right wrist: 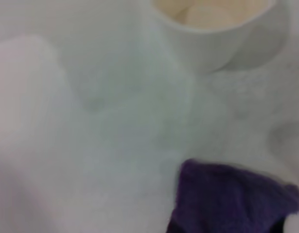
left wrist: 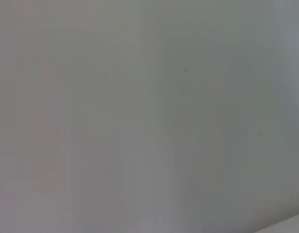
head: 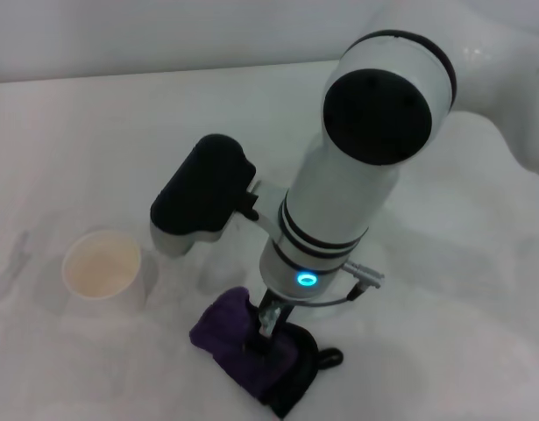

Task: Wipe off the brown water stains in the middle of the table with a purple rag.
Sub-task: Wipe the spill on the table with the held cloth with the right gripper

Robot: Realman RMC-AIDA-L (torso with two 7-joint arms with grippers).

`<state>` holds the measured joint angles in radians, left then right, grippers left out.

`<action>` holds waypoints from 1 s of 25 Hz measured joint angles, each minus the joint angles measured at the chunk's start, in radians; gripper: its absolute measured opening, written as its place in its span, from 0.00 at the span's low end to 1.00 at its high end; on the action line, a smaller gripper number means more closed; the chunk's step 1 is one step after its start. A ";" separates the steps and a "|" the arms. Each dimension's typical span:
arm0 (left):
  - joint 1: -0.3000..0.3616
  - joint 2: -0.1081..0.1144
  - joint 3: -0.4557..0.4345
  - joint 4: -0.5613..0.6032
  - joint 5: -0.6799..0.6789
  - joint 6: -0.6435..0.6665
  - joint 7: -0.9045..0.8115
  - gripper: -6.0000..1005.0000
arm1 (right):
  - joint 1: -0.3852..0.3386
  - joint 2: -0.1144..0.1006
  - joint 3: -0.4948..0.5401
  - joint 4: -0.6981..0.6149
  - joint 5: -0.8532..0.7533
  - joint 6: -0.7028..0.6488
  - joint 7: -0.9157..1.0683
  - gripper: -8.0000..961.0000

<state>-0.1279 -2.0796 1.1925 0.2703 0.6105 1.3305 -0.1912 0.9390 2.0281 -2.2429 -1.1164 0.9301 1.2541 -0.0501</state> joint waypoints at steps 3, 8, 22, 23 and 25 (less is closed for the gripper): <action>0.006 0.000 -0.003 0.000 0.000 0.007 0.000 0.83 | -0.004 0.000 0.047 -0.001 -0.061 0.004 0.010 0.11; 0.007 0.000 -0.004 0.000 0.000 0.009 0.000 0.83 | -0.004 0.000 0.104 0.034 -0.158 0.007 0.023 0.11; 0.006 0.000 -0.004 0.000 -0.001 0.012 -0.001 0.83 | 0.016 0.000 0.079 0.027 -0.093 0.012 -0.003 0.12; 0.006 0.000 -0.004 0.000 -0.001 0.012 -0.001 0.83 | 0.016 0.000 0.063 0.019 -0.069 0.009 -0.011 0.12; 0.004 0.000 -0.003 0.000 -0.002 0.012 -0.001 0.83 | 0.021 0.000 0.015 0.009 0.007 -0.009 -0.035 0.12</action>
<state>-0.1236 -2.0800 1.1895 0.2699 0.6089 1.3425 -0.1921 0.9604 2.0279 -2.2276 -1.1072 0.9371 1.2453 -0.0848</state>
